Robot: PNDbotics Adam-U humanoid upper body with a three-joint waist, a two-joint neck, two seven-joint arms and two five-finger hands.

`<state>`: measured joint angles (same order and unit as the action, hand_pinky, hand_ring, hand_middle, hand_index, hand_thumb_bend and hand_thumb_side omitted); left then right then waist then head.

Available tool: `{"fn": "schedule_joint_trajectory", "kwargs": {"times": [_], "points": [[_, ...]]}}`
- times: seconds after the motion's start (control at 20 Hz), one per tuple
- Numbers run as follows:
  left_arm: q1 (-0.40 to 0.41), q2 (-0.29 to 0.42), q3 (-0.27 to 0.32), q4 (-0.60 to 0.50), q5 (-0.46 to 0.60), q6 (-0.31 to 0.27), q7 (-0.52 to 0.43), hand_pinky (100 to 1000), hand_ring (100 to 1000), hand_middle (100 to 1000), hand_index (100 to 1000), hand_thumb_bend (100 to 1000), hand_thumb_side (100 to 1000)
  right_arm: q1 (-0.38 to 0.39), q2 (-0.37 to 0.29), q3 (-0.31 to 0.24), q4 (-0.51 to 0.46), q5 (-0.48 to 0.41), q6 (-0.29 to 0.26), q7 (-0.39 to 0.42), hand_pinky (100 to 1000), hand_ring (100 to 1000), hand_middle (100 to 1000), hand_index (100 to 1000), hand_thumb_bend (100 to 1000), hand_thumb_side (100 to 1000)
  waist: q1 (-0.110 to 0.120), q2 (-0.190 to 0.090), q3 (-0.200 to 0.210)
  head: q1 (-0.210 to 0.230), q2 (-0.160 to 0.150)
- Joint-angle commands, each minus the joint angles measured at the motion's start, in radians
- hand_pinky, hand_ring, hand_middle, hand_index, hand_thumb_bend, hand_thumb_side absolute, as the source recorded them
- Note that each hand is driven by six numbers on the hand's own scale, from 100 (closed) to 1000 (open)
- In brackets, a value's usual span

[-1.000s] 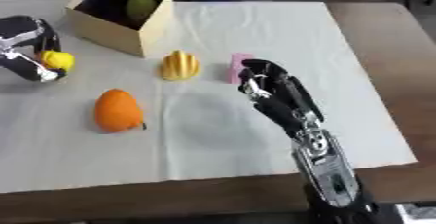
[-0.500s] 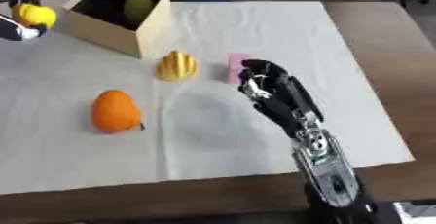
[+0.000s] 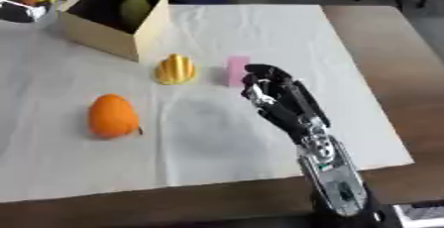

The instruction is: Pick up objects on the table and place them in the box.

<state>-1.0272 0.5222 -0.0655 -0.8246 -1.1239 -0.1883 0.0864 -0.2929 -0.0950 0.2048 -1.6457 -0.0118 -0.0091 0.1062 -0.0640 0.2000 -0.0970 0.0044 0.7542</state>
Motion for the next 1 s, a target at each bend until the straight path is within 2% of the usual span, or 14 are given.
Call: {"fn": "schedule_joint_trajectory", "kwargs": {"times": [0.05, 0.25, 0.35, 0.4, 0.45, 0.65, 0.8, 0.85, 1.0], "points": [[-0.030, -0.004, 0.007, 0.013, 0.016, 0.009, 0.063, 696, 550, 569, 717, 233, 112, -0.016, 0.001, 0.002, -0.011, -0.010, -0.003, 0.007, 674, 603, 628, 779, 100, 451, -0.009, -0.001, -0.006, 0.007, -0.013], [-0.026, -0.021, -0.002, 0.027, 0.021, 0.006, 0.032, 770, 685, 753, 839, 290, 108, -0.015, 0.004, 0.002, -0.010, -0.011, -0.003, 0.008, 674, 603, 628, 779, 100, 450, -0.009, 0.000, -0.013, 0.010, -0.017], [-0.025, -0.024, -0.003, 0.024, 0.023, 0.006, 0.015, 808, 751, 833, 901, 321, 228, -0.014, 0.005, 0.002, -0.010, -0.011, -0.003, 0.008, 674, 603, 628, 779, 100, 450, -0.009, 0.001, -0.015, 0.010, -0.018], [-0.024, -0.024, -0.004, 0.022, 0.023, 0.005, 0.005, 812, 758, 840, 906, 323, 241, -0.014, 0.005, 0.001, -0.010, -0.011, -0.003, 0.008, 674, 603, 628, 779, 100, 450, -0.009, 0.001, -0.016, 0.010, -0.018], [-0.024, -0.024, -0.005, 0.019, 0.024, 0.004, -0.003, 827, 780, 868, 925, 343, 313, -0.014, 0.005, 0.001, -0.010, -0.011, -0.004, 0.007, 674, 603, 628, 779, 100, 450, -0.008, 0.001, -0.017, 0.010, -0.018], [-0.022, -0.020, -0.005, 0.002, 0.039, 0.003, -0.008, 840, 797, 890, 944, 363, 415, -0.013, 0.006, 0.000, -0.010, -0.011, -0.004, 0.007, 674, 603, 628, 779, 100, 450, -0.007, 0.002, -0.016, 0.007, -0.019], [-0.021, -0.016, -0.006, -0.009, 0.061, 0.001, -0.010, 834, 787, 877, 934, 349, 384, -0.013, 0.005, -0.002, -0.010, -0.011, -0.005, 0.006, 674, 603, 628, 779, 100, 450, -0.006, 0.002, -0.015, 0.004, -0.020], [-0.019, -0.012, -0.008, -0.018, 0.072, -0.003, -0.013, 827, 771, 849, 922, 338, 314, -0.012, 0.005, -0.003, -0.010, -0.010, -0.005, 0.005, 674, 603, 628, 779, 100, 450, -0.006, 0.002, -0.014, 0.002, -0.021], [-0.010, 0.010, -0.033, -0.065, 0.118, -0.041, -0.058, 808, 732, 787, 882, 346, 238, -0.012, 0.003, -0.007, -0.010, -0.009, -0.005, 0.002, 674, 603, 628, 779, 100, 450, -0.002, 0.002, -0.008, -0.007, -0.023]]}}
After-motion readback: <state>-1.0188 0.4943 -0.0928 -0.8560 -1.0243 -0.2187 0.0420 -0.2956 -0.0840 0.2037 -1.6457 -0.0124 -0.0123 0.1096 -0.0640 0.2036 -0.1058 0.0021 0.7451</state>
